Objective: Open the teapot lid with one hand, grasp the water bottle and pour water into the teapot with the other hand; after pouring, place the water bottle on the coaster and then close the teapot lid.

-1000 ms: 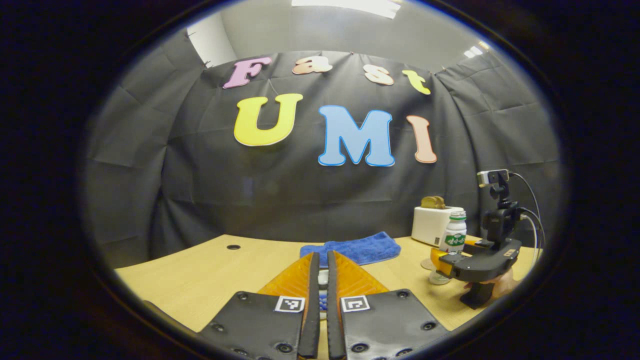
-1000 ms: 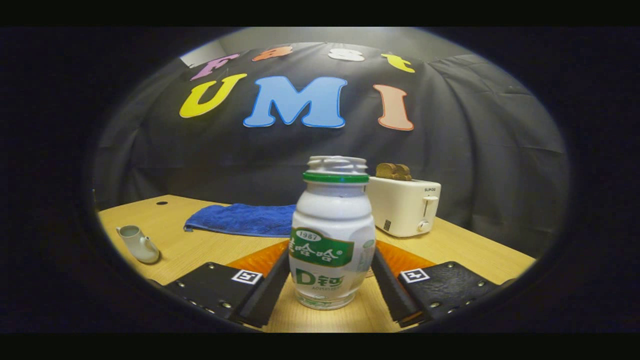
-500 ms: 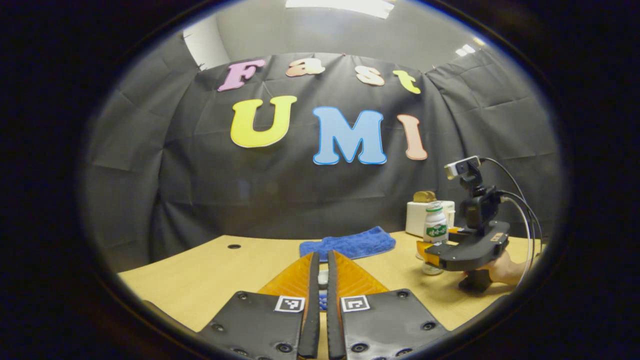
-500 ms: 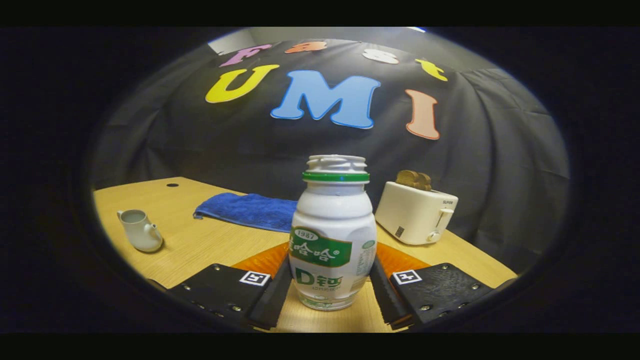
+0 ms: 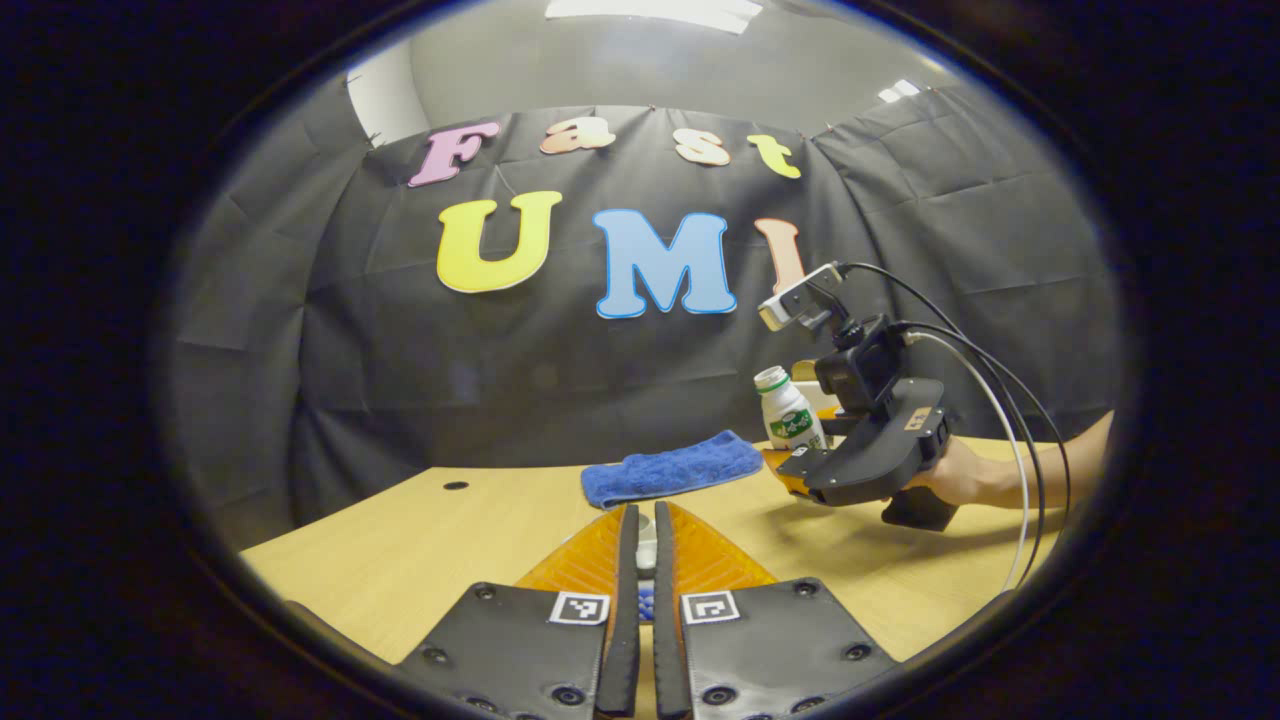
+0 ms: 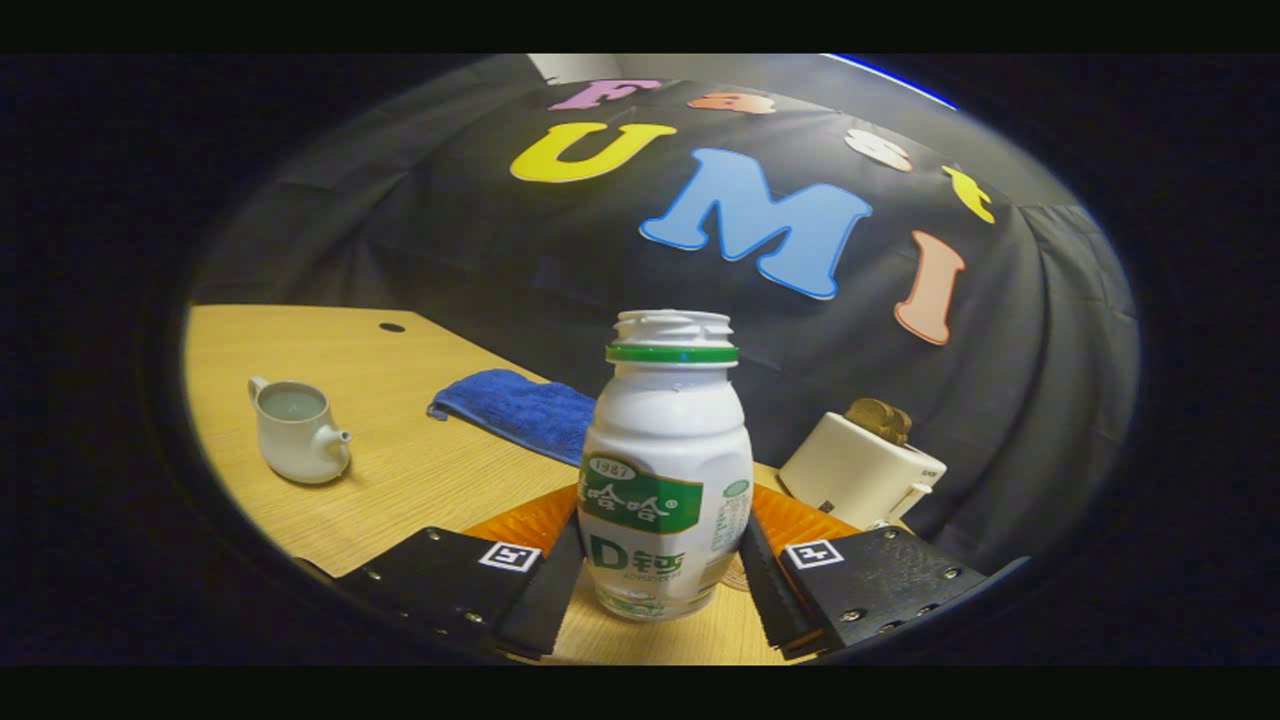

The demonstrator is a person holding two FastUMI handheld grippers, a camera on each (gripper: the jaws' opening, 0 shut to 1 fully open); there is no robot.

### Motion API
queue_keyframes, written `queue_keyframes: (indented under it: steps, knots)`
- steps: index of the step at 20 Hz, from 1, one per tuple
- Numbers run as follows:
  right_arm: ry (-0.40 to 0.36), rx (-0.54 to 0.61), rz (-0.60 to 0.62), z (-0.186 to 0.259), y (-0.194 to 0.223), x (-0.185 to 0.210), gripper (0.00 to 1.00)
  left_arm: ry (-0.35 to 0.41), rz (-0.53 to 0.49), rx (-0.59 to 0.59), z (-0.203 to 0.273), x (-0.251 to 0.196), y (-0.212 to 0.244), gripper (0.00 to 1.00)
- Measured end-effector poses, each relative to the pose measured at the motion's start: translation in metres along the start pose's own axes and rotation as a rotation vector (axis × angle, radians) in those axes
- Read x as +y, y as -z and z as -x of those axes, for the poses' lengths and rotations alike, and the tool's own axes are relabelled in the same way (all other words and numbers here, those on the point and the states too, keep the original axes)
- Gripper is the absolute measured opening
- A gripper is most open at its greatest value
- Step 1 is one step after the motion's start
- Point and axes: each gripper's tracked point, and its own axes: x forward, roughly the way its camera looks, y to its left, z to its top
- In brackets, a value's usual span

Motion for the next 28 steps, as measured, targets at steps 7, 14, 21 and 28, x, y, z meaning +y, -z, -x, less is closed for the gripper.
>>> queue_keyframes:
  steps: [7,14,21,28]
  knots:
    - [-0.057,-0.041,0.223,-0.006,-0.026,0.039,0.74,-0.057,-0.030,0.014,0.012,0.022,0.006,0.16]
    - [-0.065,-0.063,0.510,-0.007,-0.032,0.063,0.72,-0.079,-0.033,0.010,0.017,0.032,0.009,0.12]
    - [-0.046,-0.130,0.753,-0.004,-0.039,0.077,0.72,-0.092,0.009,0.021,0.020,0.043,0.020,0.13]
    - [-0.058,-0.143,0.884,-0.008,-0.037,0.084,0.72,-0.115,-0.002,0.029,0.027,0.053,0.023,0.16]
